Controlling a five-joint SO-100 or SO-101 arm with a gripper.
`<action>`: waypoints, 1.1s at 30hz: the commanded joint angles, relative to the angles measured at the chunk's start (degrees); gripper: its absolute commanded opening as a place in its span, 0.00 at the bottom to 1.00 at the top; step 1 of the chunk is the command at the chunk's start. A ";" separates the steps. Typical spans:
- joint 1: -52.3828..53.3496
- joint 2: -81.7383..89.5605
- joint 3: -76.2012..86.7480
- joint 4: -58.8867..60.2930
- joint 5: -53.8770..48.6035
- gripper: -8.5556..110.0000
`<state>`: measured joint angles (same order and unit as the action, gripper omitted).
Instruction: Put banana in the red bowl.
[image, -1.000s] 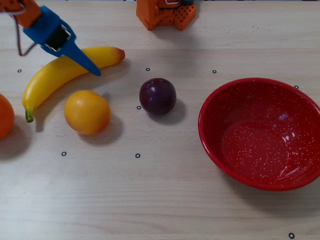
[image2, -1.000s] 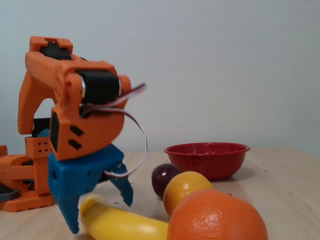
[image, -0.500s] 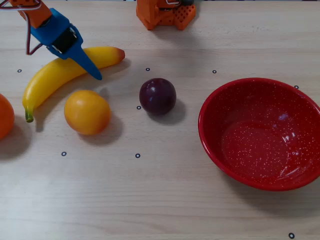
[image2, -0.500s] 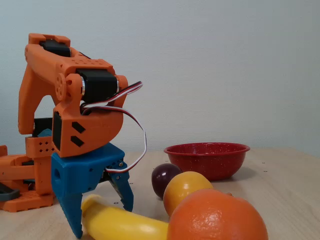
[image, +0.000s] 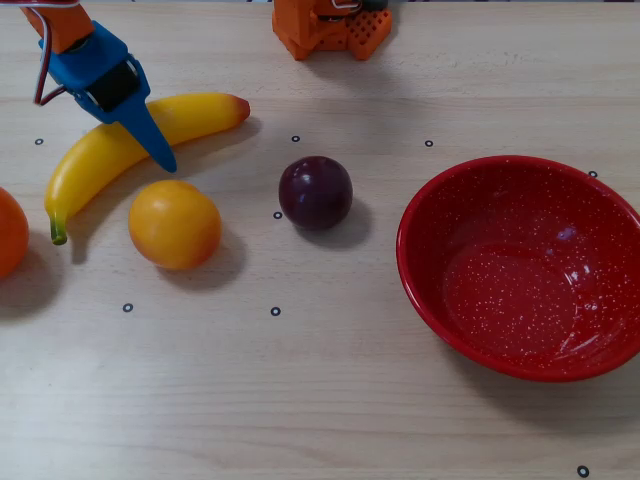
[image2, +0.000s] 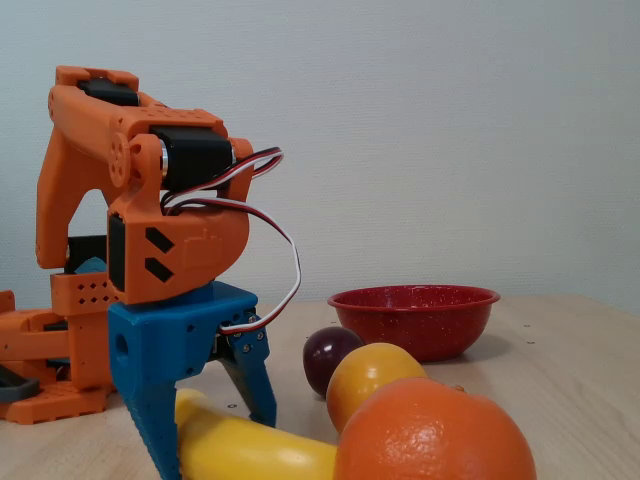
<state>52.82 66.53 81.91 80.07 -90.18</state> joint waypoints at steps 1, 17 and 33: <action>0.88 2.99 -0.88 -2.55 -1.05 0.29; 1.67 3.25 -0.62 -2.81 -3.78 0.07; -0.62 9.32 -1.14 -1.23 1.67 0.07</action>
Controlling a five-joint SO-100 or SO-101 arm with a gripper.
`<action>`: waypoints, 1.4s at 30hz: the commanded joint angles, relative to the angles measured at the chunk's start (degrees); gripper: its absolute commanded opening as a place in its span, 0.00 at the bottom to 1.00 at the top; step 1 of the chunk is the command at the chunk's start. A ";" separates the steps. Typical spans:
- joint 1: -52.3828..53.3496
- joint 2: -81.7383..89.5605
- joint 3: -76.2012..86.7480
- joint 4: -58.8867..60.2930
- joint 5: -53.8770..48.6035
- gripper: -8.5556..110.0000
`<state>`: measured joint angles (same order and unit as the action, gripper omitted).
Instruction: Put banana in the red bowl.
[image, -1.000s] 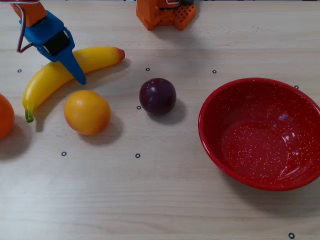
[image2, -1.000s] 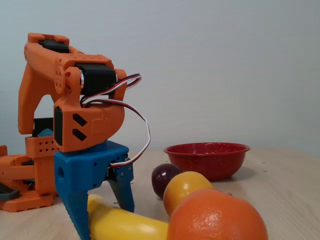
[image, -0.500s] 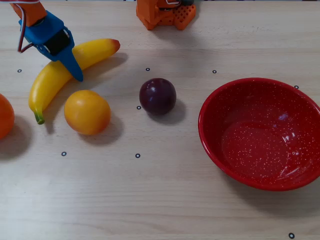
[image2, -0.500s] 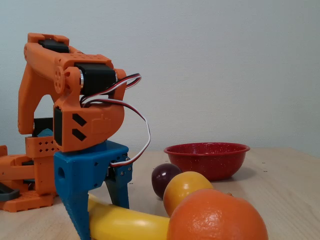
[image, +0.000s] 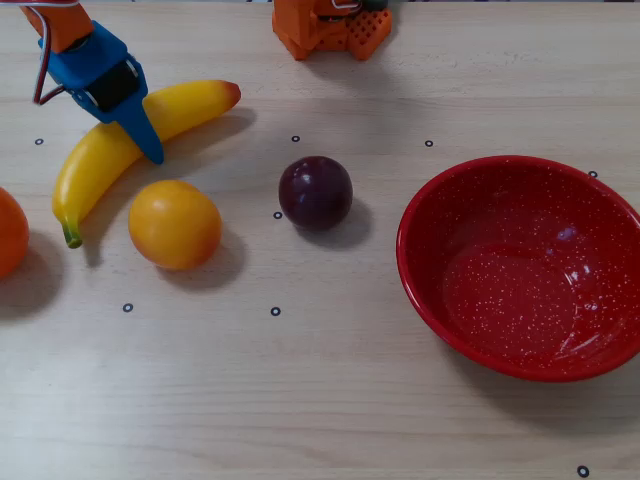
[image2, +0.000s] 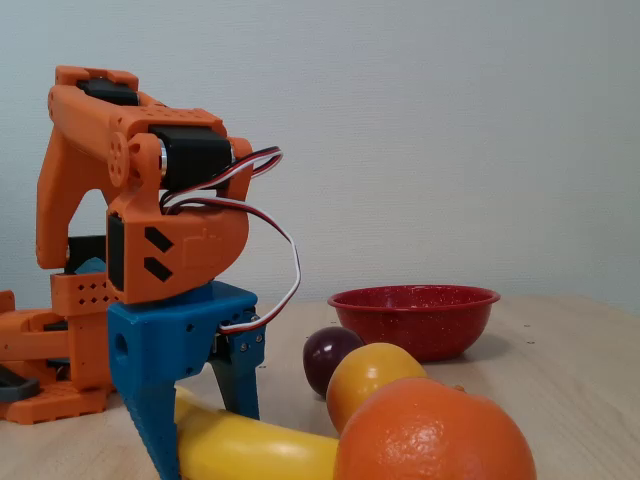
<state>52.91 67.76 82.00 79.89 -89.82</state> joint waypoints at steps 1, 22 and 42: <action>-0.79 8.79 -0.97 -1.05 1.32 0.07; -4.75 27.07 3.96 5.19 6.24 0.07; -21.45 25.14 -8.09 7.82 16.26 0.07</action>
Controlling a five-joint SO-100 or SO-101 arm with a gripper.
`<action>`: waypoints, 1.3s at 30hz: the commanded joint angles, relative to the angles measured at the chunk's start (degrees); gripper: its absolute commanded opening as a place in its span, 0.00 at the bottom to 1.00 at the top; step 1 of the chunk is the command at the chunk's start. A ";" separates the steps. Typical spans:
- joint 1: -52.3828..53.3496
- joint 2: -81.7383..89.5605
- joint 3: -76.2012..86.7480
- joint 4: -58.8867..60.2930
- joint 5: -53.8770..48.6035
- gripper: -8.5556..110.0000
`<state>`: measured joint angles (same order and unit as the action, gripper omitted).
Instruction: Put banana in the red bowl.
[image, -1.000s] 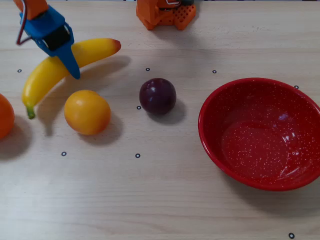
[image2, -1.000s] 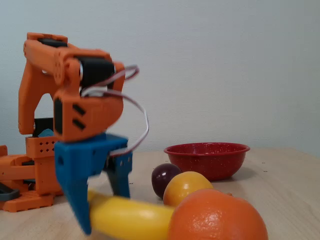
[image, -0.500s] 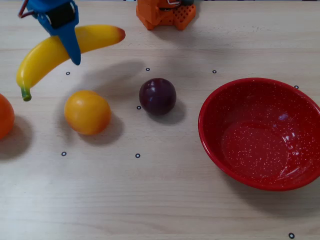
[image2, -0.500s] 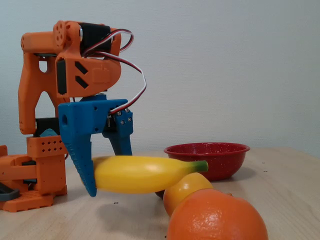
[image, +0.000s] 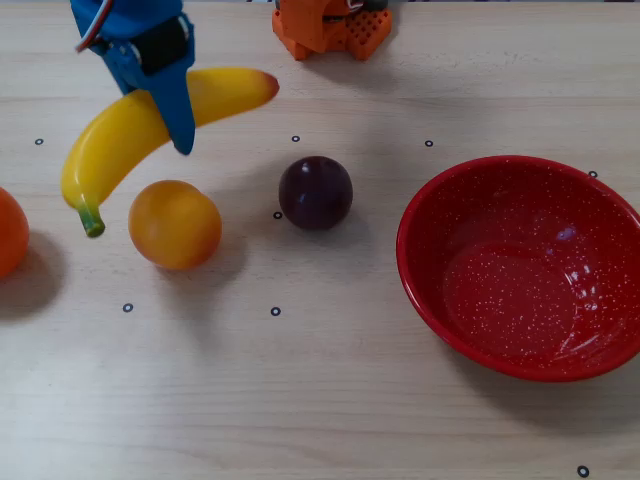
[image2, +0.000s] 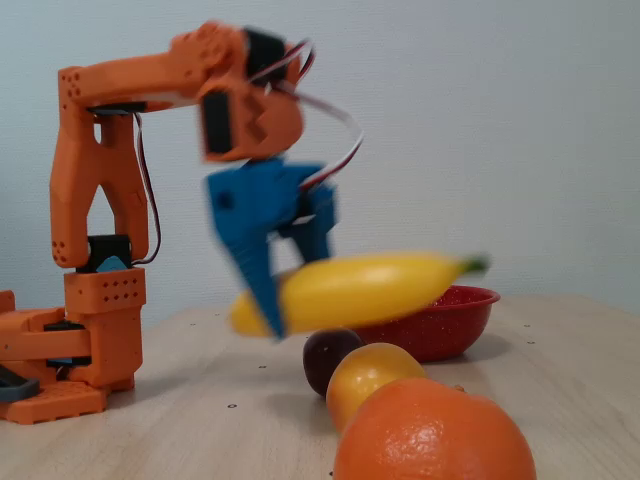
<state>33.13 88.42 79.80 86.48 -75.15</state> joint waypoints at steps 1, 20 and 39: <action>-3.16 4.39 -6.50 1.41 2.29 0.07; -29.44 8.61 -9.93 0.62 16.44 0.07; -47.99 7.82 -11.69 -11.78 36.83 0.07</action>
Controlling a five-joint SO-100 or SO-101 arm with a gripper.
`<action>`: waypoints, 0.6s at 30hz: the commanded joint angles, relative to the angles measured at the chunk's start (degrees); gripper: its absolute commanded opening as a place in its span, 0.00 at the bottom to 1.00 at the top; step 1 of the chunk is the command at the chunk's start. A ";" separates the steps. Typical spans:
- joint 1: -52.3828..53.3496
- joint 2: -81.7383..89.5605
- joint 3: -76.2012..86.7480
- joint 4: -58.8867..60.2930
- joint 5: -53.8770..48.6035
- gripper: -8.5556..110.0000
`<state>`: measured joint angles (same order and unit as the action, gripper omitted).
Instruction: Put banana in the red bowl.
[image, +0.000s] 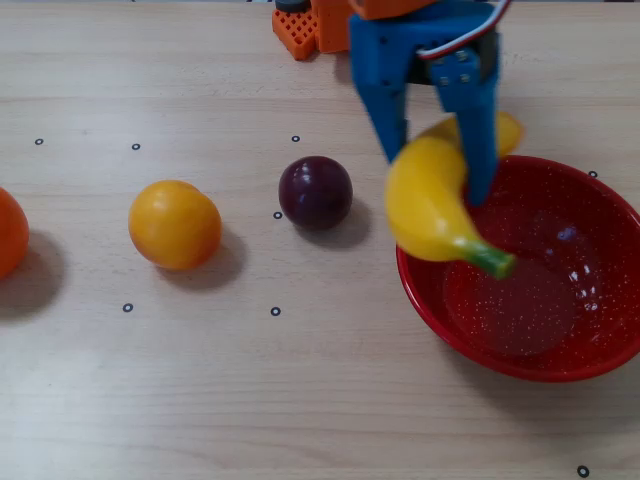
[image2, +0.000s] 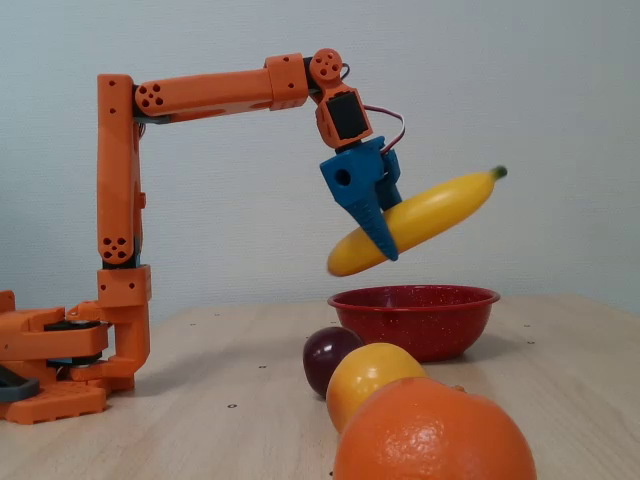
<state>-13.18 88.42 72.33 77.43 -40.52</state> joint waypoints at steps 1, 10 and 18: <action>-2.46 7.73 -4.48 -2.90 3.08 0.07; -8.79 4.83 -6.59 -1.58 9.76 0.07; -11.87 -2.02 -12.30 2.46 13.10 0.07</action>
<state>-23.99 83.58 66.80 79.37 -28.74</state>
